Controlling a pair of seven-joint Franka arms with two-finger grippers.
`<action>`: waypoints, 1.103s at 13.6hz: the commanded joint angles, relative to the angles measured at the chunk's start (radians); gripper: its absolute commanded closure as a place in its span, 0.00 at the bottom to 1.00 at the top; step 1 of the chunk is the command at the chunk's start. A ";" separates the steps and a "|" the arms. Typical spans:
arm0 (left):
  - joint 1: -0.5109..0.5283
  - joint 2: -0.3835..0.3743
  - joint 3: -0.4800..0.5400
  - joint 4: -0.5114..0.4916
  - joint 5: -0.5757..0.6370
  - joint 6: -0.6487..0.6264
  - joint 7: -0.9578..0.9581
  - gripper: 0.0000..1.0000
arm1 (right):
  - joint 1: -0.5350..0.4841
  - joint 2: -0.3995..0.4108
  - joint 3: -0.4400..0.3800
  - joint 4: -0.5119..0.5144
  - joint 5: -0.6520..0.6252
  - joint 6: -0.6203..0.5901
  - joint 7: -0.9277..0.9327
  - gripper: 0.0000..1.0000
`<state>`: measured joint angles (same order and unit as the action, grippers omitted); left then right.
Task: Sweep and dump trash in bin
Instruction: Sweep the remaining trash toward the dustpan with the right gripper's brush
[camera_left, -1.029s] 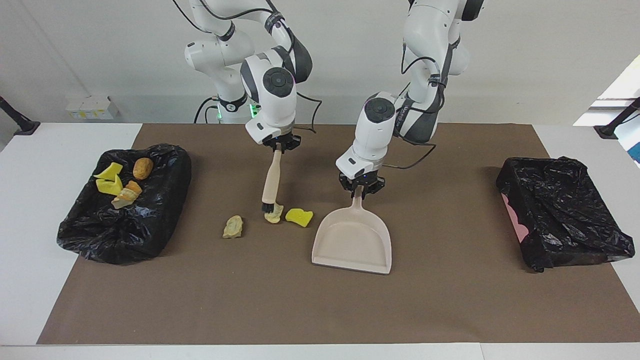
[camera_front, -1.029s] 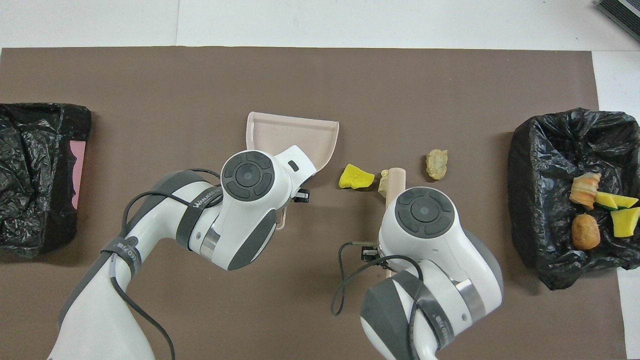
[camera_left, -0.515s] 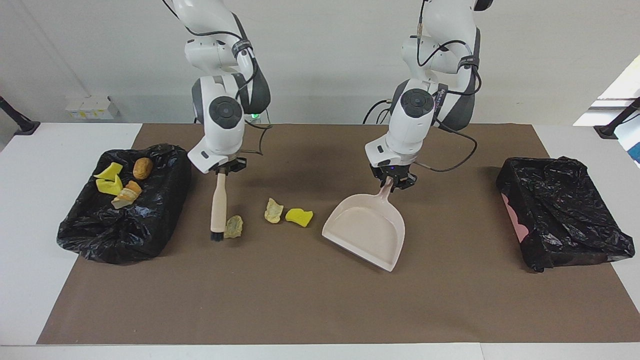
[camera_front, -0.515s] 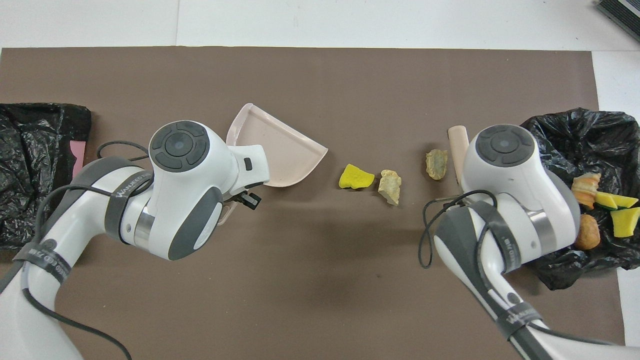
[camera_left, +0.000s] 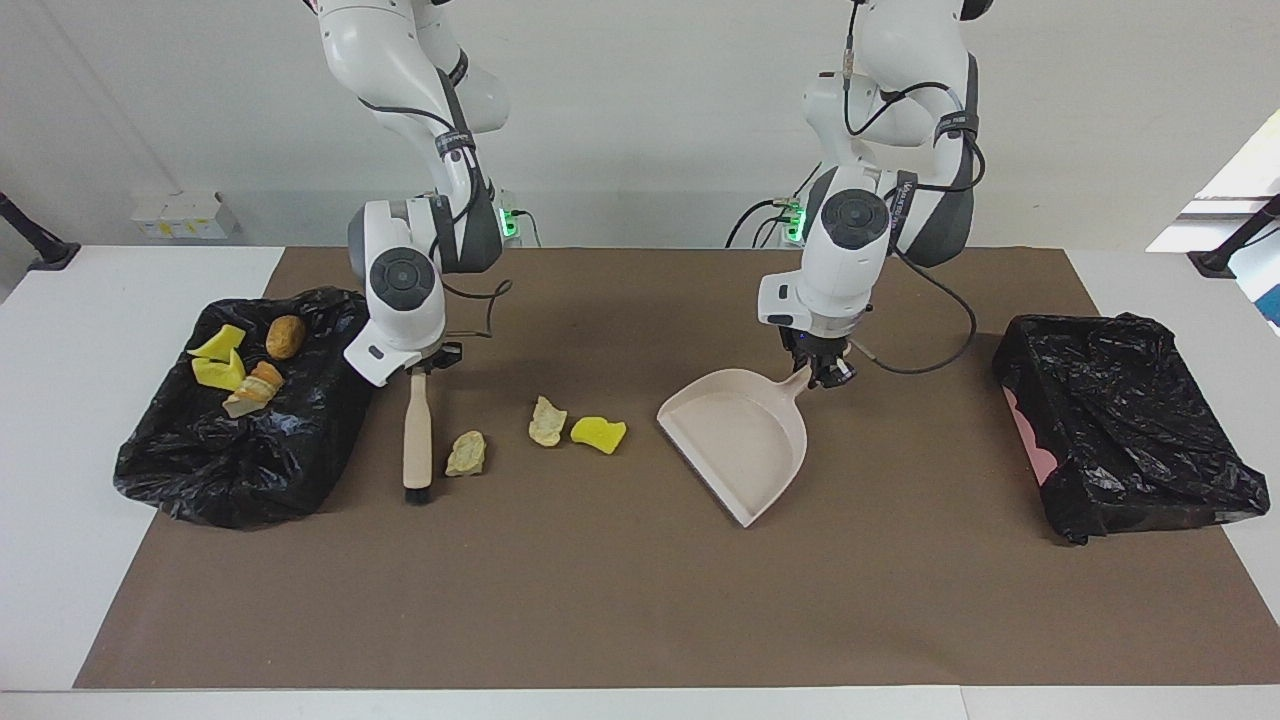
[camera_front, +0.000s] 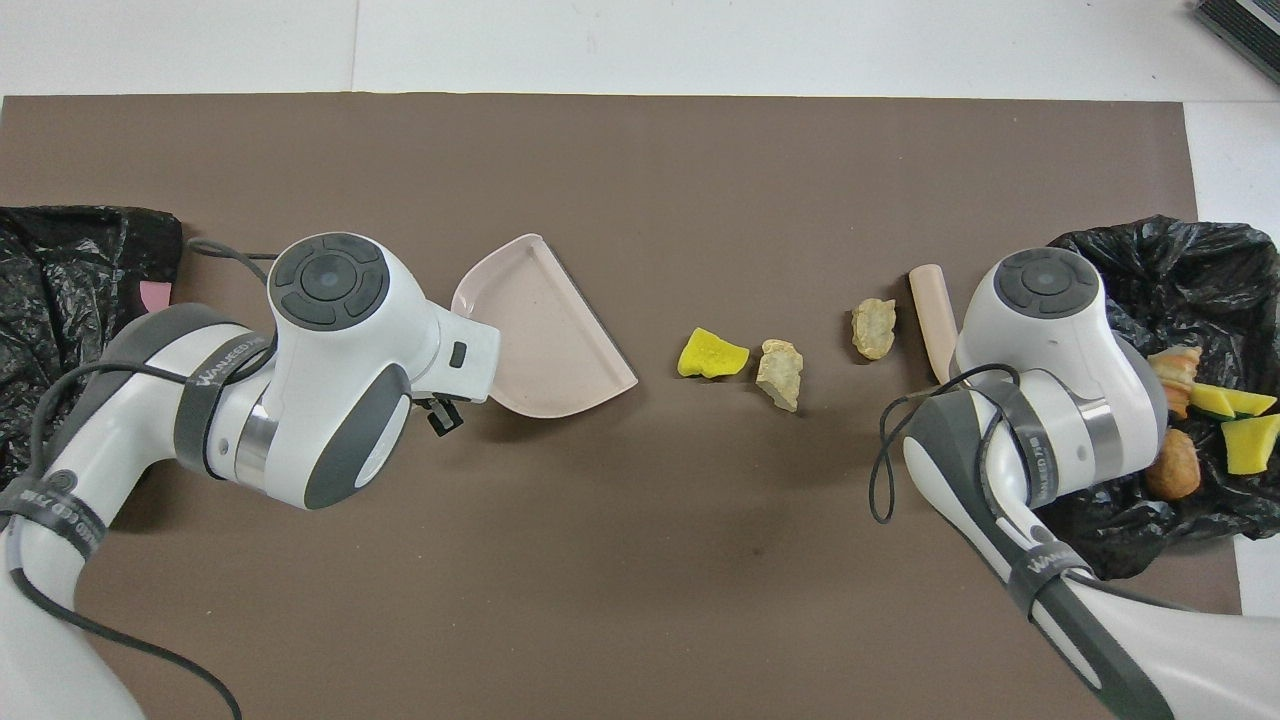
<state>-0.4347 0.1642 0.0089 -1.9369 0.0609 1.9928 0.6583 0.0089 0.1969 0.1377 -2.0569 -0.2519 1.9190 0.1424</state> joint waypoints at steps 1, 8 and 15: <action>0.001 -0.060 -0.007 -0.074 0.019 0.024 0.072 1.00 | 0.057 0.012 0.010 0.003 0.072 0.020 -0.009 1.00; -0.021 -0.107 -0.010 -0.178 0.053 0.108 0.153 1.00 | 0.236 0.068 0.011 0.063 0.264 0.054 0.136 1.00; -0.073 -0.118 -0.010 -0.249 0.085 0.164 0.152 1.00 | 0.410 0.206 0.011 0.260 0.419 0.055 0.284 1.00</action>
<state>-0.4764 0.0874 -0.0111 -2.1220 0.1246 2.1261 0.7985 0.3999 0.3349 0.1468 -1.8792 0.1111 1.9708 0.4208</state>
